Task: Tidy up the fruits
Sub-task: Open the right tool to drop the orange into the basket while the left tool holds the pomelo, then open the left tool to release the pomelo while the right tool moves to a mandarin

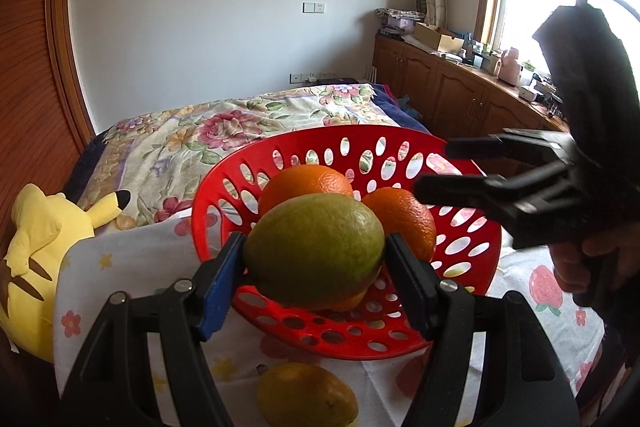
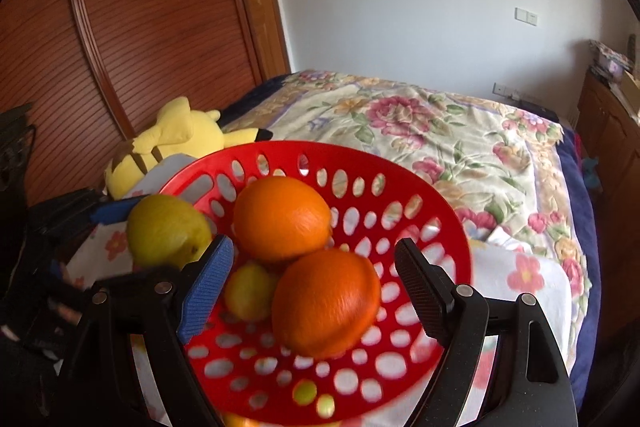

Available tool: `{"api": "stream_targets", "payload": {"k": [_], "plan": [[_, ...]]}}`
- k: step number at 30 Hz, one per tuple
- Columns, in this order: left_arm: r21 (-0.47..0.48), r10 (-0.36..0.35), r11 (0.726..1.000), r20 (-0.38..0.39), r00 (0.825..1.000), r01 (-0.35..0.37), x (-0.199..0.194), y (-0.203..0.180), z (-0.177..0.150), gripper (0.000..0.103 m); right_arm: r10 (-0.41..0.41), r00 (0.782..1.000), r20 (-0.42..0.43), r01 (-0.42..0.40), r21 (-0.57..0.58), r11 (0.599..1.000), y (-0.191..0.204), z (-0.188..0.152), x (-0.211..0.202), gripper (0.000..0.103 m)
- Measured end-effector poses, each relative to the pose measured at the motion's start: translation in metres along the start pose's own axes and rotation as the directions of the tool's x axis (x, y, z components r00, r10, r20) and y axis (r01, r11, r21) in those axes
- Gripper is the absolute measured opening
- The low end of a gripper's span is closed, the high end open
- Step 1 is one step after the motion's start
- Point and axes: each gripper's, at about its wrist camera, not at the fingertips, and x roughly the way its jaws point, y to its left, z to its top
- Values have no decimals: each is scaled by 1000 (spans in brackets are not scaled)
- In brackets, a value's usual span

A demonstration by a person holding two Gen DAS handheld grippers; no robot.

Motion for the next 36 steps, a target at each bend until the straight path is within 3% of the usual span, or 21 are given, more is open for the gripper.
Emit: {"api": "stream_targets", "payload": {"k": [9, 14, 23, 36], "plan": [[14, -52, 999, -5, 999, 52, -2, -21, -5, 69, -20, 999, 26, 18, 53, 998, -4, -31, -32, 85], [27, -52, 998, -44, 998, 53, 8, -36, -9, 70, -39, 999, 35, 37, 48, 998, -1, -42, -38, 85], [22, -41, 999, 32, 999, 40, -24, -44, -5, 70, -56, 997, 52, 52, 73, 996, 1, -60, -58, 86], [-9, -36, 999, 4, 999, 36, -74, -48, -66, 71, -117, 988, 96, 108, 94, 990, 32, -112, -107, 86]]}}
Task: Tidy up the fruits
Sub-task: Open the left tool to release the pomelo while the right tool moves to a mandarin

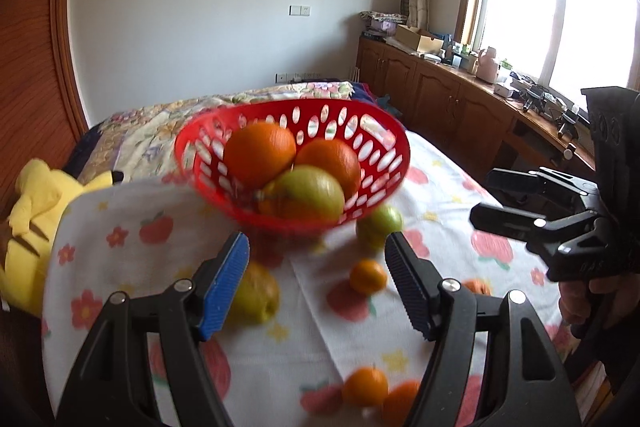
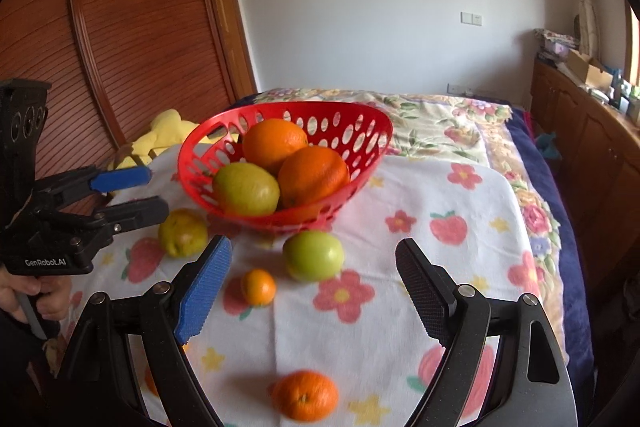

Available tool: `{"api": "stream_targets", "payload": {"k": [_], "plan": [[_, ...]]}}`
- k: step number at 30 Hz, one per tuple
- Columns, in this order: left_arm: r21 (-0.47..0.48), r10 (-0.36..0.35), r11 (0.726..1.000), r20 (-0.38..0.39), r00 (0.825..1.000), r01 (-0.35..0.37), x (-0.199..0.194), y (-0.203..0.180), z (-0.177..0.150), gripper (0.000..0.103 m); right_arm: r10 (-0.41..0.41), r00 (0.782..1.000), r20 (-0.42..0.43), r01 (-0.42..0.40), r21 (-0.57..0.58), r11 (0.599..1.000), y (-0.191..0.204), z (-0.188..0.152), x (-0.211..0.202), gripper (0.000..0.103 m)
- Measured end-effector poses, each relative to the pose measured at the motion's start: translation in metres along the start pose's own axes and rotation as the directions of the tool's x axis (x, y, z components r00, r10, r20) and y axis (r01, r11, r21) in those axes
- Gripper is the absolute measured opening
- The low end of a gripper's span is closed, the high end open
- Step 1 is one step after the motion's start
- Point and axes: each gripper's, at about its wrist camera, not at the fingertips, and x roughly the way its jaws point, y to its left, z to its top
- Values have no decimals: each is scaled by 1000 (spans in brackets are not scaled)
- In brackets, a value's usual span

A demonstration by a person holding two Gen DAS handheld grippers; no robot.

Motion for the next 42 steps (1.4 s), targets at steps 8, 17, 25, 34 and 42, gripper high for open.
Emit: {"api": "stream_targets", "payload": {"k": [8, 17, 25, 34, 42], "plan": [[-35, 5, 999, -24, 1000, -6, -16, 5, -38, 71, 27, 1000, -5, -27, 16, 999, 26, -32, -16, 83], [-53, -26, 998, -49, 998, 23, -23, -8, -65, 71, -6, 1000, -15, 6, 25, 1000, 32, -56, -22, 79], [-46, 5, 999, -57, 998, -8, -27, -29, -85, 71, -51, 998, -40, 51, 8, 999, 22, -75, -17, 72], [-80, -18, 997, -65, 998, 13, -29, -38, -104, 71, -78, 996, -53, 77, -16, 997, 16, -88, -6, 67], [-75, -59, 996, -79, 995, 53, -29, -49, -110, 71, -93, 992, -81, 91, -27, 995, 19, -95, 7, 57]]}}
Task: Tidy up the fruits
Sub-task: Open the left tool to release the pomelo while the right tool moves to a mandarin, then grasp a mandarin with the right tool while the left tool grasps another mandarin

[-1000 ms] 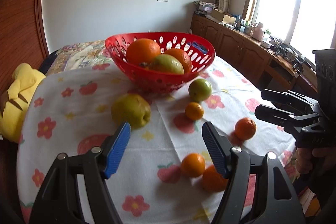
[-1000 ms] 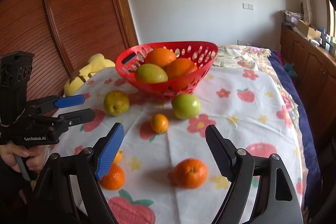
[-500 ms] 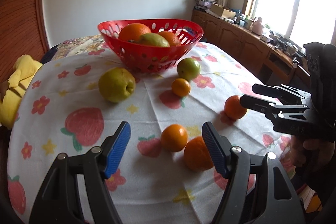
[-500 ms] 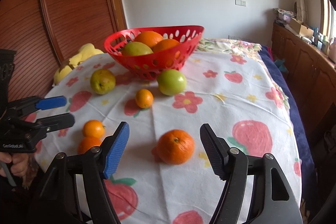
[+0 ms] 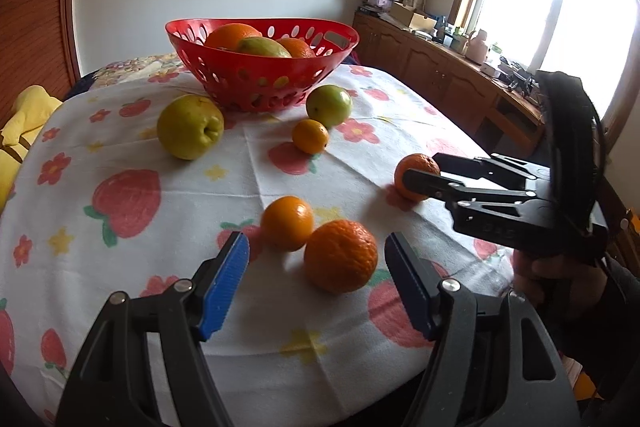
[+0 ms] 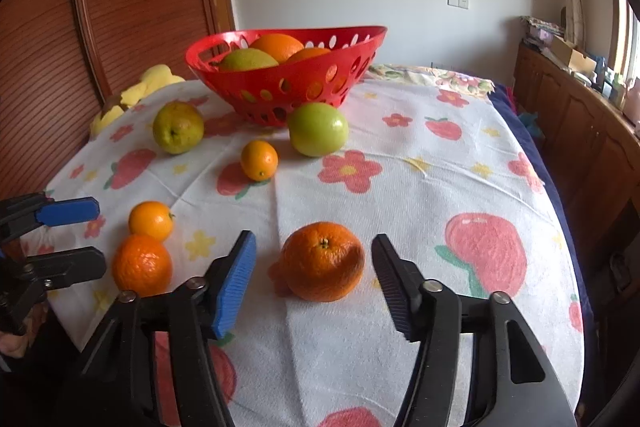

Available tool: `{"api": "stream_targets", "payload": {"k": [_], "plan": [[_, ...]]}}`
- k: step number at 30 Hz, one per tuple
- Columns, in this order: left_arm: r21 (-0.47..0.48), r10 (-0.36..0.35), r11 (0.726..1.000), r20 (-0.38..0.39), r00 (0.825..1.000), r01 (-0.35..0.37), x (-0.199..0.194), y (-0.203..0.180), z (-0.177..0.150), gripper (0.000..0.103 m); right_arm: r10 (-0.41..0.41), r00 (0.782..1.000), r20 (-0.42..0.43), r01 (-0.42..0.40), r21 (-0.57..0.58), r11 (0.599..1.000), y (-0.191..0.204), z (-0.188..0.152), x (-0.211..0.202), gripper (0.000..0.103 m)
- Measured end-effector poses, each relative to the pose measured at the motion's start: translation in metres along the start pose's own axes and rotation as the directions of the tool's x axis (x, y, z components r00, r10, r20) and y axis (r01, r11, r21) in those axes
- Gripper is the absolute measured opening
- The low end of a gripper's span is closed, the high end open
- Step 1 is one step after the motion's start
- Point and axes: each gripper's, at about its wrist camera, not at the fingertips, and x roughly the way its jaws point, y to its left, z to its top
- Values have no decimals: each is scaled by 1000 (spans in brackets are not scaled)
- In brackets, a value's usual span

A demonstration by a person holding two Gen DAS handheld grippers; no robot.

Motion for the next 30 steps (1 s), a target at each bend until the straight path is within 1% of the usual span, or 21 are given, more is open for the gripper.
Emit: {"api": "stream_targets", "payload": {"k": [4, 5, 6, 9, 12, 21, 24, 30], "plan": [[1, 3, 1000, -11, 1000, -3, 4, -2, -2, 71, 8, 999, -36, -7, 35, 999, -5, -7, 10, 56], [3, 4, 1000, -14, 1000, -4, 5, -2, -2, 70, 6, 999, -43, -4, 38, 999, -6, -8, 12, 52], [8, 5, 1000, -16, 1000, -5, 5, -3, -3, 70, 6, 999, -37, -5, 42, 999, -7, -9, 11, 50], [14, 2, 1000, -26, 1000, -2, 9, -5, -3, 67, 12, 999, -34, -10, 44, 999, -7, -8, 11, 49], [21, -6, 1000, -35, 999, 7, 12, -7, -4, 65, 6, 1000, -30, -5, 34, 999, -5, -8, 10, 48], [21, -18, 1000, -47, 999, 19, 22, -12, -4, 64, -12, 1000, -26, 12, 9, 1000, -2, -8, 11, 48], [15, -21, 1000, -56, 998, 22, 26, -12, -5, 62, -8, 1000, -28, 8, 16, 1000, -3, -9, 11, 48], [13, -20, 1000, -67, 998, 21, 31, -14, -6, 62, -14, 1000, -28, 14, 13, 1000, -2, -8, 12, 48]]}}
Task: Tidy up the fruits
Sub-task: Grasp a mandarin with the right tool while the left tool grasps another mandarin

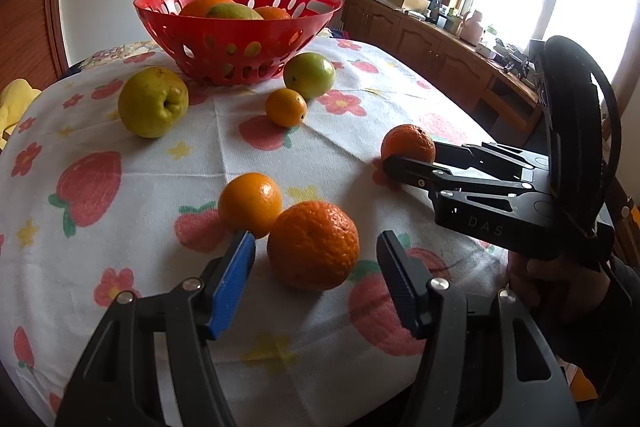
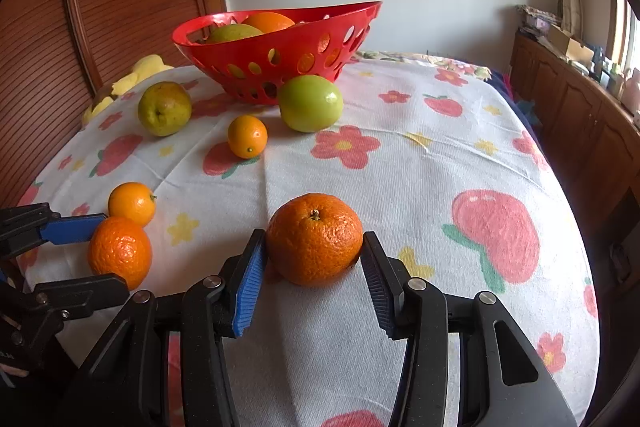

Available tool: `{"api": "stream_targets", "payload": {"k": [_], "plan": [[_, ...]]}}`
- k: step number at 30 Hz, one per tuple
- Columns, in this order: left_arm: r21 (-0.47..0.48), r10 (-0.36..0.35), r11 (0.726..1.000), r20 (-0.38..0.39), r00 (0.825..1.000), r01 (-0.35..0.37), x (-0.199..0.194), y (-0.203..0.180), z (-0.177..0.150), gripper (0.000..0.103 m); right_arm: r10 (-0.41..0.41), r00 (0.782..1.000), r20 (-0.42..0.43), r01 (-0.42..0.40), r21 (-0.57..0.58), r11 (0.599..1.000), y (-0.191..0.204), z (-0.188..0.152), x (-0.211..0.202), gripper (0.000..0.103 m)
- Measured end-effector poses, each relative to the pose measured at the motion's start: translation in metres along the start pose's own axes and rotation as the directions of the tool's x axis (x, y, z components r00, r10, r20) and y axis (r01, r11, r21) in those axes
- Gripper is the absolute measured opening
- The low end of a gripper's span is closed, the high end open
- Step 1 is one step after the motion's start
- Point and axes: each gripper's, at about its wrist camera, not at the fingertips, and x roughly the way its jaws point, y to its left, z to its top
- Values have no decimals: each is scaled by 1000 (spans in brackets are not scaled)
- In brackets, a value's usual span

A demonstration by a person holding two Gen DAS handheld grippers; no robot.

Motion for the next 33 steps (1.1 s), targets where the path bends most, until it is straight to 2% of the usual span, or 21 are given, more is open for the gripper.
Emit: {"api": "stream_targets", "payload": {"k": [2, 4, 6, 17, 33], "plan": [[1, -1, 1000, 1, 1000, 1, 1, 0, 0, 61, 0, 1000, -1, 0, 1, 1000, 0, 0, 0, 48], [1, -4, 1000, 1, 1000, 4, 2, 0, 0, 51, 2, 1000, -1, -2, 3, 1000, -1, 0, 0, 48], [0, 5, 1000, 0, 1000, -5, 3, 0, 0, 45, 1, 1000, -1, -1, 3, 1000, -1, 0, 0, 48], [8, -22, 1000, 15, 1000, 22, -4, -3, 1, 44, -4, 1000, 1, 4, -9, 1000, 1, 0, 1, 47], [15, 11, 1000, 81, 997, -13, -28, 1, 11, 44, 0, 1000, 5, 0, -10, 1000, 2, -1, 0, 47]]}}
